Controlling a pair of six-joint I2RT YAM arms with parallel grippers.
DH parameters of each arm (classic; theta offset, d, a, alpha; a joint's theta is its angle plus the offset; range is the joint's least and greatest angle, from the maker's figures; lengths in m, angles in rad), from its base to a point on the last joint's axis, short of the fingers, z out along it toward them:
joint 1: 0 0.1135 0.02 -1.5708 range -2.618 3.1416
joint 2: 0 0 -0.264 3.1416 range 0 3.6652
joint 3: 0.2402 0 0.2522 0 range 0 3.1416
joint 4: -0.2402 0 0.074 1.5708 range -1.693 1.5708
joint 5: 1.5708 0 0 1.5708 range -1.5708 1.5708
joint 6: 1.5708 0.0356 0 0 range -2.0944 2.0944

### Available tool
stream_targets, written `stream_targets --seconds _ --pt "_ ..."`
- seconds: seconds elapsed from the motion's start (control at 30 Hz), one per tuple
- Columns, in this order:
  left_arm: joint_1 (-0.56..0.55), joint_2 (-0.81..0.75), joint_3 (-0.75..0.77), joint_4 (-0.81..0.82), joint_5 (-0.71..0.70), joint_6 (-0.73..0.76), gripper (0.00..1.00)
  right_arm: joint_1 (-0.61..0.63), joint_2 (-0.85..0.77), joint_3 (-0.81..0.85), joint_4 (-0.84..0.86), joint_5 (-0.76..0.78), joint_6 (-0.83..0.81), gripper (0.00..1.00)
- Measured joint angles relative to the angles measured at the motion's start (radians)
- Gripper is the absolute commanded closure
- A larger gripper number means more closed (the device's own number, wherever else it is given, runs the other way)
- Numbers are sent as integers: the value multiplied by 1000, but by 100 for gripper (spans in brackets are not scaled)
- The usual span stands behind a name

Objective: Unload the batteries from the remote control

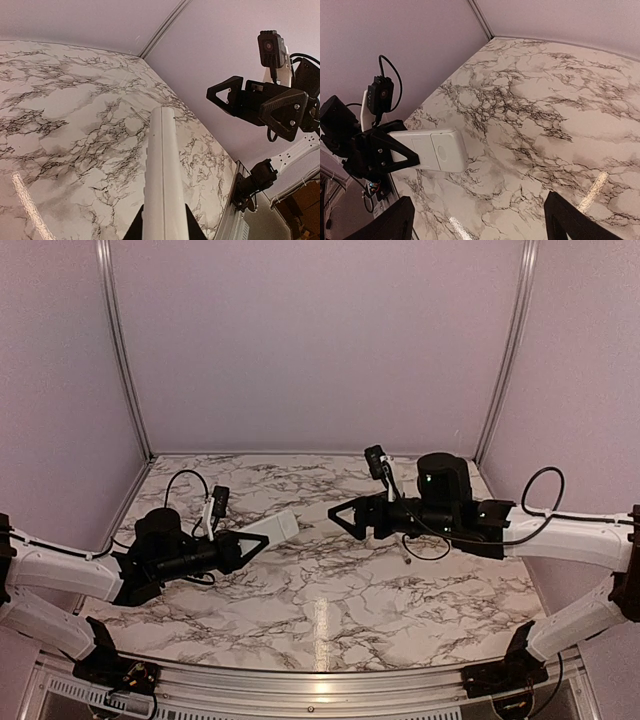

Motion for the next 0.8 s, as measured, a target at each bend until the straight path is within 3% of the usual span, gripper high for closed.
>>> stream_targets --seconds 0.4,0.8 --pt "0 127 27 123 269 -230 100 66 35 -46 28 -77 7 21" --pt "0 151 54 140 304 -309 100 95 94 -43 47 -74 71 24"
